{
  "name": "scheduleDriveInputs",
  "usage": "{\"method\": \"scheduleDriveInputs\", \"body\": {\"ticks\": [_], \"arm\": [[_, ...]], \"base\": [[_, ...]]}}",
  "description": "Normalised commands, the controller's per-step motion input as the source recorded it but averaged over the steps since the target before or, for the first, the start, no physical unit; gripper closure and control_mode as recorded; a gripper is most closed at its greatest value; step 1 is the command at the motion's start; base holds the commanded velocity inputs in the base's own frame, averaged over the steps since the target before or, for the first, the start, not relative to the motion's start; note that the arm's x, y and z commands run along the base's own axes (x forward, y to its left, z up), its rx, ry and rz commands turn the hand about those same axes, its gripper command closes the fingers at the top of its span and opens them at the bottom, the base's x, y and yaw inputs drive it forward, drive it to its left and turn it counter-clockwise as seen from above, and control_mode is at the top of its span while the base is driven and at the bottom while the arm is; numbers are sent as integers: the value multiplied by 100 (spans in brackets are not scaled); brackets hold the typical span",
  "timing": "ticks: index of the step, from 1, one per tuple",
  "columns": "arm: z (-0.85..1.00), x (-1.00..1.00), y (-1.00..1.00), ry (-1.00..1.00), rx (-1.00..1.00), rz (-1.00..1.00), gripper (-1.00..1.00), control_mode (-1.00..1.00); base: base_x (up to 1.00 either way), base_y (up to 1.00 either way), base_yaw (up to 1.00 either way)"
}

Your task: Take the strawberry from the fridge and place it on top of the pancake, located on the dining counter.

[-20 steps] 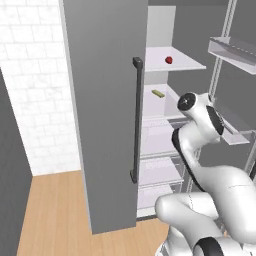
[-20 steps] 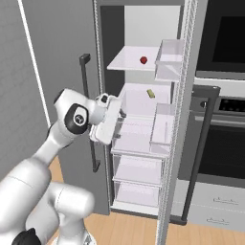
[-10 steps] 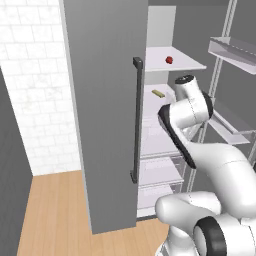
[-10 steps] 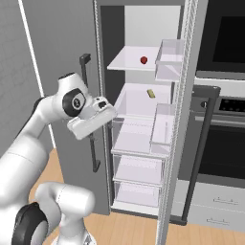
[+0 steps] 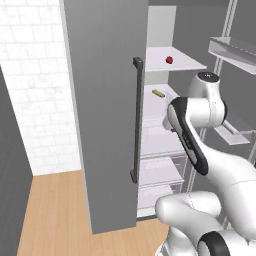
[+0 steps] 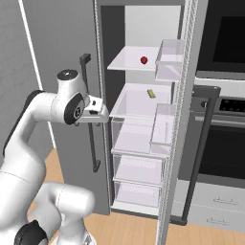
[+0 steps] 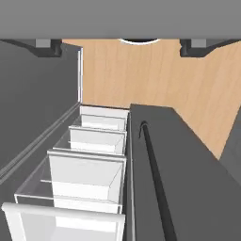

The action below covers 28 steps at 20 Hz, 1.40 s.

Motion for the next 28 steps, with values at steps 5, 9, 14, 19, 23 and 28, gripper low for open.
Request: {"method": "scheduleDriveInputs", "body": {"ticks": [5, 9, 14, 19, 23, 28], "arm": [[-13, -41, 21, 5, -2, -40, -100, -100], [-1, -86, -20, 5, 11, -16, -100, -100], [0, -61, -8, 4, 16, 0, -100, -100], [0, -13, 15, 7, -3, 10, -100, -100], [0, 0, 17, 10, -8, 3, -100, -100], [0, 0, 0, 0, 0, 0, -100, -100]], "base": [[0, 0, 0], [0, 0, 0], [0, 0, 0], [0, 0, 0], [0, 0, 0], [0, 0, 0]]}}
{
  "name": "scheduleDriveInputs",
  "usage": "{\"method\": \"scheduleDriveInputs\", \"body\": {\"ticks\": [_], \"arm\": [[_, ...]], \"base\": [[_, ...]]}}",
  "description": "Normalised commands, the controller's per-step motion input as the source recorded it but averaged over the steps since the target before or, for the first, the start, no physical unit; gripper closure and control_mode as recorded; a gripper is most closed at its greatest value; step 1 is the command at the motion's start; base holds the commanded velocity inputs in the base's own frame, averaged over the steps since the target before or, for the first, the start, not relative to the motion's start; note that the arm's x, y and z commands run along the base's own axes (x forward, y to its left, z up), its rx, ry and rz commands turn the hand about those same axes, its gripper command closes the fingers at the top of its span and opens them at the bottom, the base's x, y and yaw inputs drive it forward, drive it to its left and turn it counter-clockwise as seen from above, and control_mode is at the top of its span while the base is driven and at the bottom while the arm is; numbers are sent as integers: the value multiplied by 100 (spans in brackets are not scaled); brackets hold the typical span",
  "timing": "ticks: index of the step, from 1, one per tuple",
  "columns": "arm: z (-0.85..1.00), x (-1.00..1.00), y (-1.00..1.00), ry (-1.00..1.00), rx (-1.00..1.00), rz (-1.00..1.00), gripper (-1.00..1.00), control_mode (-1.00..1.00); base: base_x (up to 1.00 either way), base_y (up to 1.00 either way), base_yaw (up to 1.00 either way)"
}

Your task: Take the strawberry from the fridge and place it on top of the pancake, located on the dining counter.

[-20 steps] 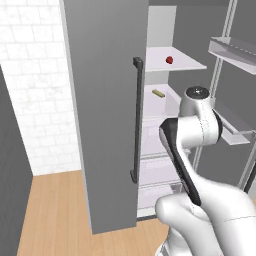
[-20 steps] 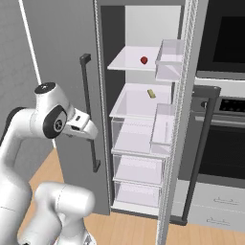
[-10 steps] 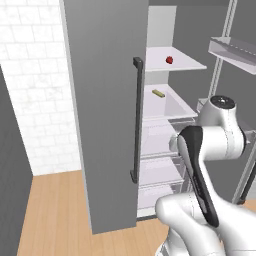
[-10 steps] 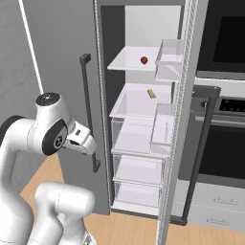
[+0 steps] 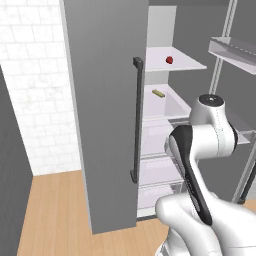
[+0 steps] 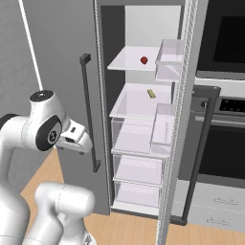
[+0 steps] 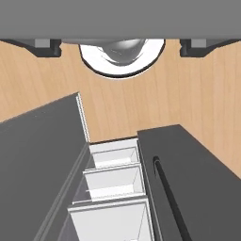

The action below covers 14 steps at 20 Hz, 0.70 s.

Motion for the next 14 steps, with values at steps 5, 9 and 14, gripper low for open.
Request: {"method": "scheduleDriveInputs", "body": {"ticks": [5, 9, 14], "arm": [[0, -2, -2, -2, 0, -4, -100, -100], [0, 0, 0, 0, 0, 0, -100, 100], [0, 0, 0, 0, 0, 0, -100, 100]], "base": [[0, 0, 0], [-8, -13, -33], [-3, -12, -46]]}}
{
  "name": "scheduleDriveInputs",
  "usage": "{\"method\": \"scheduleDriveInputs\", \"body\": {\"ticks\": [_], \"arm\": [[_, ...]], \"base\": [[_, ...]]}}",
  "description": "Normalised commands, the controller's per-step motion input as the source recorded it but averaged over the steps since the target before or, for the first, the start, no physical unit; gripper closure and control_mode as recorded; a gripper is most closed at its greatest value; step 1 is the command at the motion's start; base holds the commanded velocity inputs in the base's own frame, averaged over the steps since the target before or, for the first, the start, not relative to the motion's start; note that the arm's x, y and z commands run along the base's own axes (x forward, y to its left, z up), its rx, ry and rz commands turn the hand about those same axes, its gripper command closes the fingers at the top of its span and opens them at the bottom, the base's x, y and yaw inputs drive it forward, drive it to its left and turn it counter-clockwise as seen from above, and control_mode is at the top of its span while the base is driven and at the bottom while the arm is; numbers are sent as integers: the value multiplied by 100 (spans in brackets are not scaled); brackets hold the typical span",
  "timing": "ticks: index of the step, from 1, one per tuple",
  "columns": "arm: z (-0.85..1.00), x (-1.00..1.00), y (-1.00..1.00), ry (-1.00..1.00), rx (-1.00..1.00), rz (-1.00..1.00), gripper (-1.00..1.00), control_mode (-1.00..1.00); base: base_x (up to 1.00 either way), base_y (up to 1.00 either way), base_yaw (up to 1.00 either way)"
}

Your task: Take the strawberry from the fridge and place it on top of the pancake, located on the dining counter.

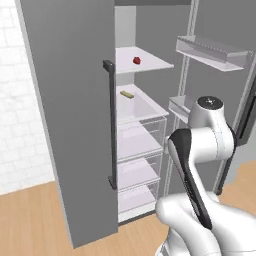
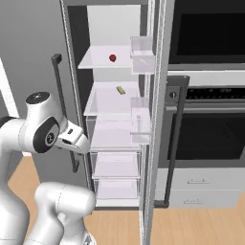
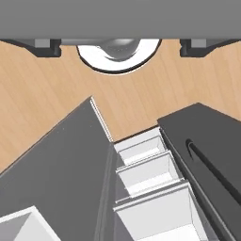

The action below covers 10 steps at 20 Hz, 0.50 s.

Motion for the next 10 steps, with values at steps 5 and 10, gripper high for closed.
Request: {"method": "scheduleDriveInputs", "body": {"ticks": [5, 10], "arm": [[0, 0, 0, 0, 0, 0, -100, 100], [0, 0, 0, 0, 0, 0, -100, 100]], "base": [[32, 21, -18], [56, 16, -4]]}}
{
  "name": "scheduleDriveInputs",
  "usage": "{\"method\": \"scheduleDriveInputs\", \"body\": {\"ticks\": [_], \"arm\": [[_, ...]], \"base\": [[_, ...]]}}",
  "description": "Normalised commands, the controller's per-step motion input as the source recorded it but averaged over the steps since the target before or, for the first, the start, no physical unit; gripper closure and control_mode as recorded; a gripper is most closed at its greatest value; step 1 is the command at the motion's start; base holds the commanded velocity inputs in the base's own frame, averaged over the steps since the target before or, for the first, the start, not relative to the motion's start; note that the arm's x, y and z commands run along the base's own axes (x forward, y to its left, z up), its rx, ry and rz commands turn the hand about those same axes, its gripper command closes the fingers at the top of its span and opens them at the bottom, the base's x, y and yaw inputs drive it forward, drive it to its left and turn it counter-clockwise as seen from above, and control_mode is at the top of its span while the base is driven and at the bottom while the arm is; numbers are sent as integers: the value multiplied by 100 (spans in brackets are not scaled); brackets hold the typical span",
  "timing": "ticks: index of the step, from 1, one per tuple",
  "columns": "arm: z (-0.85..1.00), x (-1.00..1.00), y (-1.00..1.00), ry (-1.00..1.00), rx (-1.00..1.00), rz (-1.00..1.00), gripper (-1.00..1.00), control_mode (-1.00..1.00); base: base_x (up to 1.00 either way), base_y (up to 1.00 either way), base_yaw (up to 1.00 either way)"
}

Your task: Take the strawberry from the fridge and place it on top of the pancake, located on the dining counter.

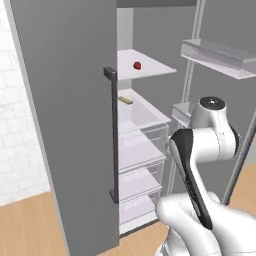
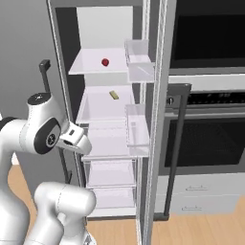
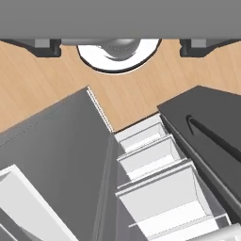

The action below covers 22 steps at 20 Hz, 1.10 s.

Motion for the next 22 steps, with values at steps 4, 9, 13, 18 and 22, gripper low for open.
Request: {"method": "scheduleDriveInputs", "body": {"ticks": [4, 9, 13, 18, 22], "arm": [[0, 0, 0, 0, 0, 0, -100, 100], [0, 0, 0, 0, 0, 0, -100, 100], [0, 0, 0, 0, 0, 0, -100, 100], [0, 0, 0, 0, 0, 0, -100, 100], [0, 0, 0, 0, 0, 0, -100, 100]], "base": [[52, 4, 0], [49, 0, 0], [53, 0, 0], [51, -2, 1], [31, -26, 12]]}}
